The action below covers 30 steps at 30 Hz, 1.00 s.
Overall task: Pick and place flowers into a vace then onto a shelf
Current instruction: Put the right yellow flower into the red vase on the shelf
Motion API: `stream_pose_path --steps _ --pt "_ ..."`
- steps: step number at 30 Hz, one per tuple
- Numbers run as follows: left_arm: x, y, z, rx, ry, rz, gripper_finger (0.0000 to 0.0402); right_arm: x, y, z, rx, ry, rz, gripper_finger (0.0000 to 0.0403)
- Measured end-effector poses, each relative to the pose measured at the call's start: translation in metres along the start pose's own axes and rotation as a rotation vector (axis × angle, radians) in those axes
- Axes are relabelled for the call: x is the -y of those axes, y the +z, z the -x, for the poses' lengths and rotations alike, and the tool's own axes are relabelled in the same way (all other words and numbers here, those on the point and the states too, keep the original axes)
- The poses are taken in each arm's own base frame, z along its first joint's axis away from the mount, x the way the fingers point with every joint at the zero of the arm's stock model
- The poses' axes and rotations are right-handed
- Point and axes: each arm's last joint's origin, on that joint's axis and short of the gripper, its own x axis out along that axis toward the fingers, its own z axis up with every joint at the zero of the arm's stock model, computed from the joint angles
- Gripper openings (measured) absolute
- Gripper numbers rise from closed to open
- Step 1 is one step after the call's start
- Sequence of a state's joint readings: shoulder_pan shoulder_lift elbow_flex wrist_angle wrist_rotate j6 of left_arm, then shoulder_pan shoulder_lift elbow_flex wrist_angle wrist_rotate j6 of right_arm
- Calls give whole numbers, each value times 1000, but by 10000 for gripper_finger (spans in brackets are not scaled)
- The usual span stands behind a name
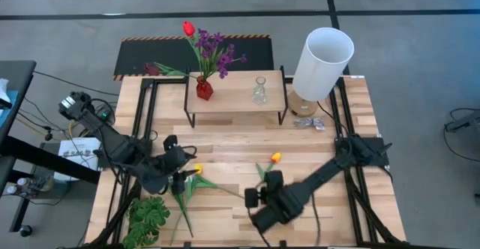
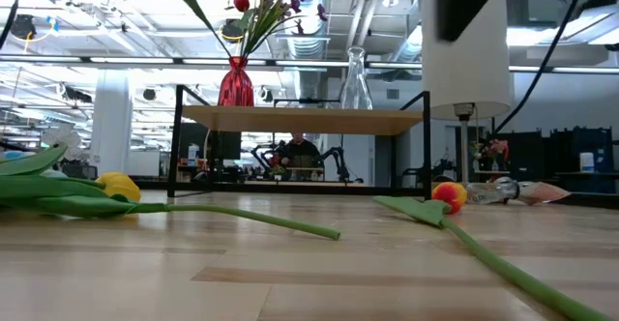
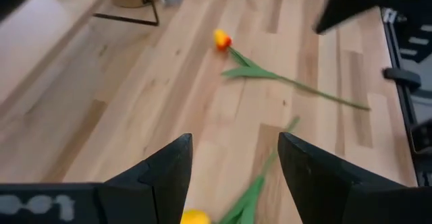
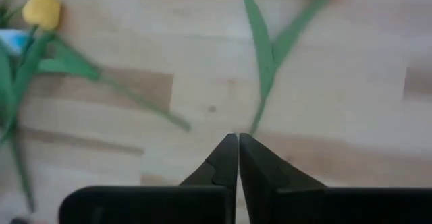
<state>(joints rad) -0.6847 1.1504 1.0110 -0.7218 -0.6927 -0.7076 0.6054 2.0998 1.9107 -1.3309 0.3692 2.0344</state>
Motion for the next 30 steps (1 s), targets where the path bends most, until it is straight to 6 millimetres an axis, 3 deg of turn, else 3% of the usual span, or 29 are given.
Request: stream_pose_path --steps 8,15,21,30 --pt "5 -21 -4 -55 -11 36 210 -8 35 -29 -40 -104 90 84" --pt "6 -25 -4 -70 -30 54 210 -3 48 -61 -180 -206 69 137" --pt "6 -25 -4 -69 -29 58 210 0 46 -91 -266 -171 63 149" --pt "6 -25 -4 -68 -30 69 210 5 47 -109 -314 -161 37 147"
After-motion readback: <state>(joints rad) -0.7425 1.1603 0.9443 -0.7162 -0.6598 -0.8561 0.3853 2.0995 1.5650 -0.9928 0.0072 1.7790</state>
